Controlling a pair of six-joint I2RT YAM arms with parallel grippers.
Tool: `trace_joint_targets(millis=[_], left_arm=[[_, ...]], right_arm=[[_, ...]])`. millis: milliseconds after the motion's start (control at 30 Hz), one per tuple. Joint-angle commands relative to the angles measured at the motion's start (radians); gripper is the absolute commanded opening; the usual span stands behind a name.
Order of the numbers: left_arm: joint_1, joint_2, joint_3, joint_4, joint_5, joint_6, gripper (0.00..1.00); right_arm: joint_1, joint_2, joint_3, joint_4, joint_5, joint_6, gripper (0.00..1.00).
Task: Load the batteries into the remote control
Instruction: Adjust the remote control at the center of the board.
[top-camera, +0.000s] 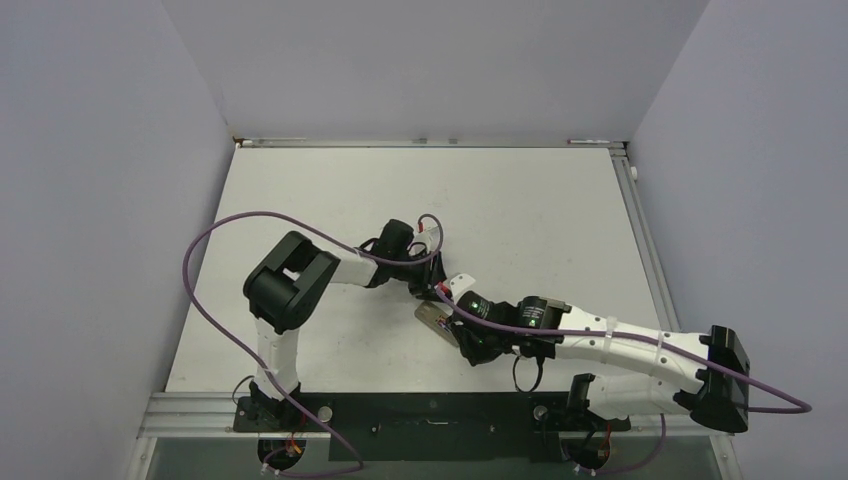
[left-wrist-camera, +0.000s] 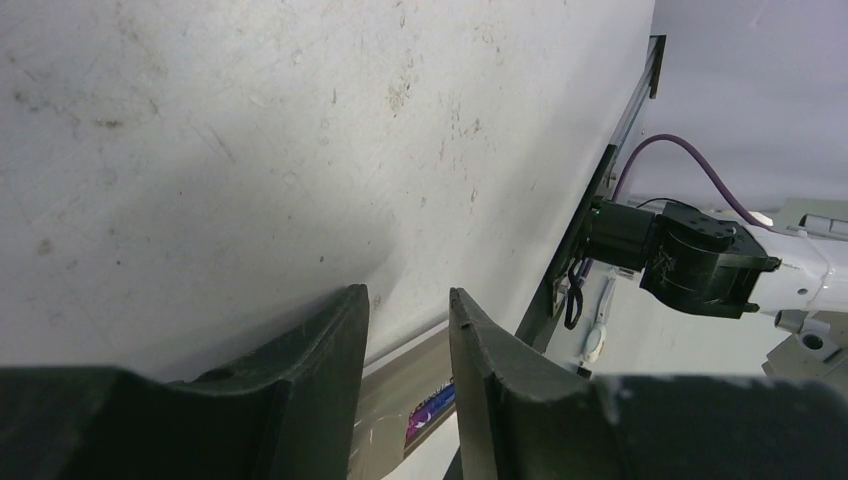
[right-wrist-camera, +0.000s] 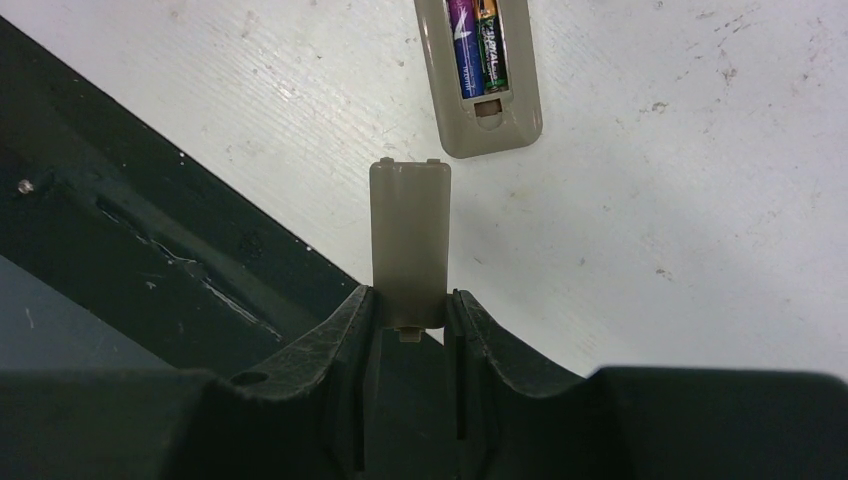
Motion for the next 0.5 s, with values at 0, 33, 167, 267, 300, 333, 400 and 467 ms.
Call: trace_joint_targets(millis=[0, 33, 167, 267, 300, 333, 400, 467], left_arm=[[0.015, -0.062, -0.039, -0.004, -0.052, 0.001, 0.34], [0.018, -0.075, -0.045, -0.005, -0.063, -0.004, 0.35], [0.034, -0.139, -0.077, -0.008, -0.111, -0.025, 0.39], [0.049, -0.185, -0.106, -0.034, -0.163, -0.037, 0.39], [0.056, -0.202, -0.117, -0.048, -0.183, -0.039, 0.39], [0.061, -0.217, -0.127, -0.062, -0.200, -0.042, 0.39], [0.069, -0.249, -0.149, -0.090, -0.234, -0.049, 0.39], [0.075, -0.277, -0.168, -0.128, -0.259, -0.048, 0.39]], right_arm=[[-0.015, 0.039, 0.056, -0.007, 0.003, -0.053, 0.08], [-0.019, 0.051, 0.060, -0.009, -0.003, -0.068, 0.09], [-0.042, 0.090, 0.076, -0.019, -0.029, -0.116, 0.09], [-0.062, 0.117, 0.091, -0.029, -0.051, -0.151, 0.09], [-0.070, 0.125, 0.096, -0.034, -0.056, -0.161, 0.09], [-0.079, 0.133, 0.100, -0.038, -0.059, -0.173, 0.09], [-0.096, 0.149, 0.109, -0.046, -0.063, -0.191, 0.09], [-0.115, 0.161, 0.116, -0.043, -0.095, -0.205, 0.09]])
